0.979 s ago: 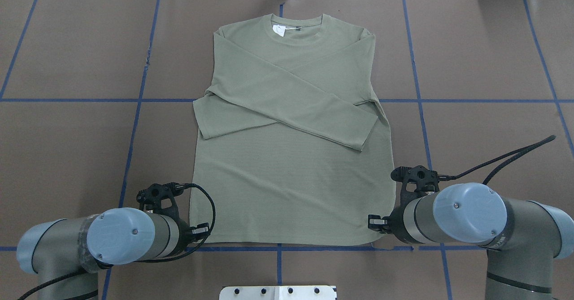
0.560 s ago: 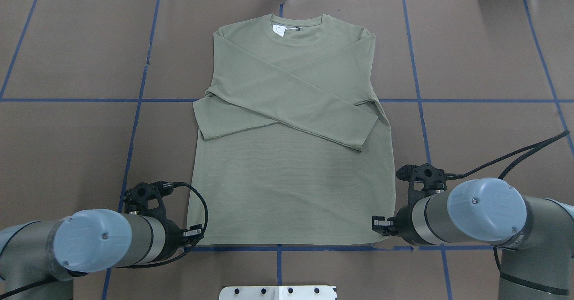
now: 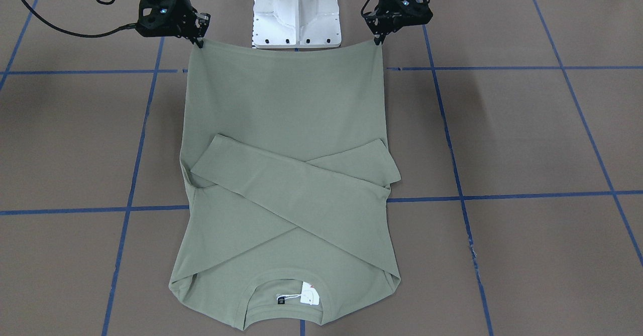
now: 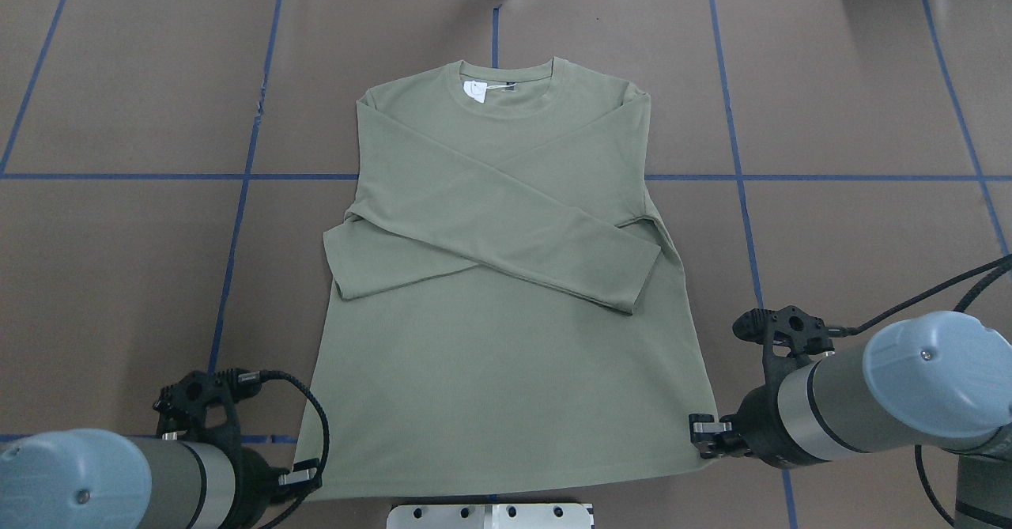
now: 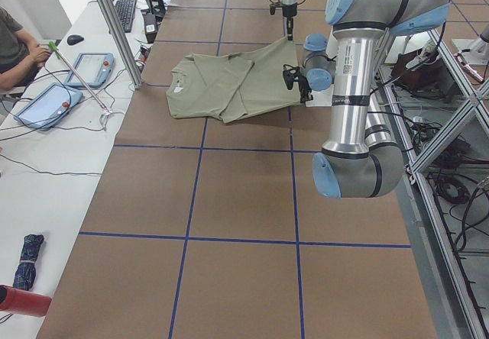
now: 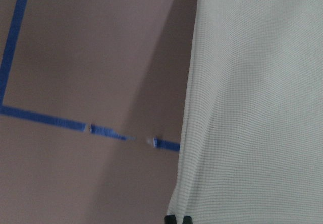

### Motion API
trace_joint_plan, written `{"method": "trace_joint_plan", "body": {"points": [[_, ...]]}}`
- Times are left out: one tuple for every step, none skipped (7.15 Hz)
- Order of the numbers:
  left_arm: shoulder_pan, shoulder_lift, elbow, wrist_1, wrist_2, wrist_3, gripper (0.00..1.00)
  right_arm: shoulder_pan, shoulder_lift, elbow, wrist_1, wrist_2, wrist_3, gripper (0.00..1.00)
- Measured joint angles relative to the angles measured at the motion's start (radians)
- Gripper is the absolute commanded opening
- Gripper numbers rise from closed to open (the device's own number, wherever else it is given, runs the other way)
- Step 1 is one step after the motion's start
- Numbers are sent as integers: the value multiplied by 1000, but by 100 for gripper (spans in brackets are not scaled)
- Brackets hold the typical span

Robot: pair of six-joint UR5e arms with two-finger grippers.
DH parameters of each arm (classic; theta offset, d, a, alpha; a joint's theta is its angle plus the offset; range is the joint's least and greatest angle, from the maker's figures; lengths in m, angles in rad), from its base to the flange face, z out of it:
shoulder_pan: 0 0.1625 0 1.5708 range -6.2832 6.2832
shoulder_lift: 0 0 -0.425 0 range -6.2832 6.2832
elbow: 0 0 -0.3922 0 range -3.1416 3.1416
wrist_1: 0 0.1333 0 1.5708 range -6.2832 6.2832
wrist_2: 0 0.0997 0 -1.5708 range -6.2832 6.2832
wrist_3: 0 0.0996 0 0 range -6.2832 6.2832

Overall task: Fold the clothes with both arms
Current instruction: 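Lift the hem with both grippers and carry it toward the collar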

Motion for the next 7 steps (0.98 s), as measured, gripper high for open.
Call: {"method": "trace_joint_plan", "body": {"points": [[48, 1, -44, 46, 0, -48, 0, 2, -11, 23, 0, 56, 0, 0], [73, -1, -71, 76, 1, -82, 0, 8, -15, 38, 0, 93, -1, 0], [70, -7, -80, 90, 0, -95, 0, 29, -10, 41, 0, 107, -8, 0], [31, -28, -79, 95, -2, -82, 0, 75, 15, 27, 1, 109, -32, 0], [-38, -61, -76, 96, -5, -45, 0, 135, 53, 0, 0, 109, -62, 0], [-111, -84, -68, 97, -9, 4, 0, 188, 79, -19, 0, 108, -87, 0], [-196, -101, -51, 98, -26, 69, 0, 236, 103, -33, 0, 107, -113, 0]]}}
